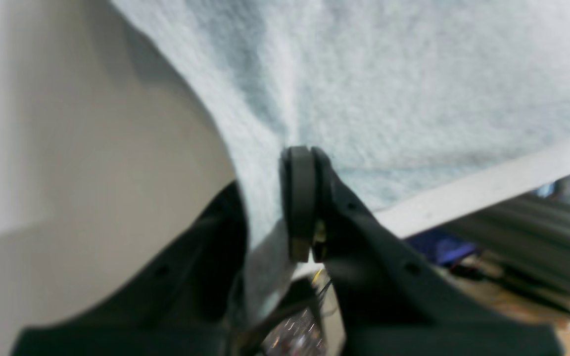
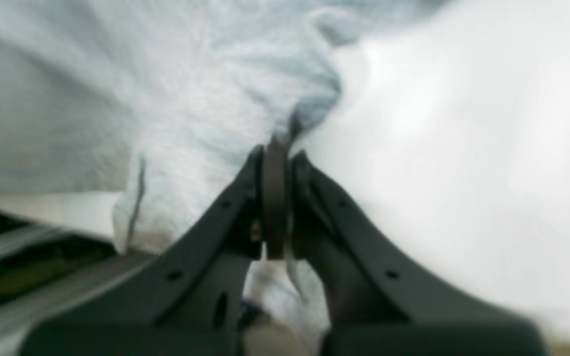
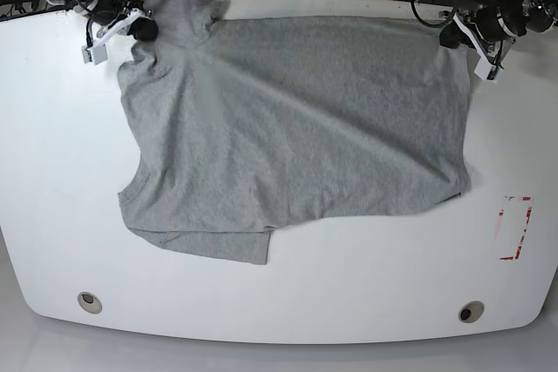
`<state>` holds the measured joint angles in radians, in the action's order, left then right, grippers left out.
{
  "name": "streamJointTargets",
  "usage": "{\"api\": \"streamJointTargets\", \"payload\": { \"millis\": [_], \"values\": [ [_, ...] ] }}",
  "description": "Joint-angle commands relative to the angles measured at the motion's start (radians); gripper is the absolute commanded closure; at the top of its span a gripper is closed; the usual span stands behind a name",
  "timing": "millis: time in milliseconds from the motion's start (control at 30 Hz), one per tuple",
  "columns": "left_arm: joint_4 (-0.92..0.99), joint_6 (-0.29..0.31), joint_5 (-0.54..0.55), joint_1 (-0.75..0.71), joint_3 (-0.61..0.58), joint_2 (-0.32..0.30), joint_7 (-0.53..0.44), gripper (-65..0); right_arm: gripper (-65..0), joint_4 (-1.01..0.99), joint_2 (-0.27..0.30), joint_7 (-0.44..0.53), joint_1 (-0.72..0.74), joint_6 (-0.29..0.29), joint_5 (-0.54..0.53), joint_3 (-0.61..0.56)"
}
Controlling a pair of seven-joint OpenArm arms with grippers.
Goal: Fold the T-shirt properly
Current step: 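Fold the shirt side inward with both grippers toward the shirt's middle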
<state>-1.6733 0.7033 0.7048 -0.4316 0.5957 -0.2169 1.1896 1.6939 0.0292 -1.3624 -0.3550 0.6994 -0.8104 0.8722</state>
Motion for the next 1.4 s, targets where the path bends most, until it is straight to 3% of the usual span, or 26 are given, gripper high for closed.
{"api": "streamJointTargets", "payload": {
  "millis": [0, 500, 767, 1067, 1367],
  "values": [
    [-0.061, -0.005, 0.000, -0.025, 0.013, -0.016, 0.006, -3.5, 0.0, 0.058, 0.010, 0.011, -0.034, -0.001, -0.043, 0.008],
    [-0.236, -0.005, 0.000, -0.109, 0.092, -0.017, 0.006, -3.5, 0.0, 0.122, 0.011, 0.011, -0.203, -0.001, -0.298, 0.009],
    [-0.235, -0.005, -0.009, 0.010, 0.132, -0.013, 0.006, -3.8, 0.0, 0.122, 0.015, 0.011, -0.172, -0.001, -0.456, 0.008],
    [-0.218, -0.005, -0.009, 0.153, 0.123, -0.013, 0.006, -3.9, 0.0, 0.120, 0.021, 0.011, -0.045, -0.001, -0.448, 0.008],
    [-0.172, -0.005, -0.009, 0.305, 0.042, -0.013, 0.006, -4.0, 0.0, 0.104, 0.051, 0.011, 0.083, -0.001, -0.402, -0.001]
  ]
}}
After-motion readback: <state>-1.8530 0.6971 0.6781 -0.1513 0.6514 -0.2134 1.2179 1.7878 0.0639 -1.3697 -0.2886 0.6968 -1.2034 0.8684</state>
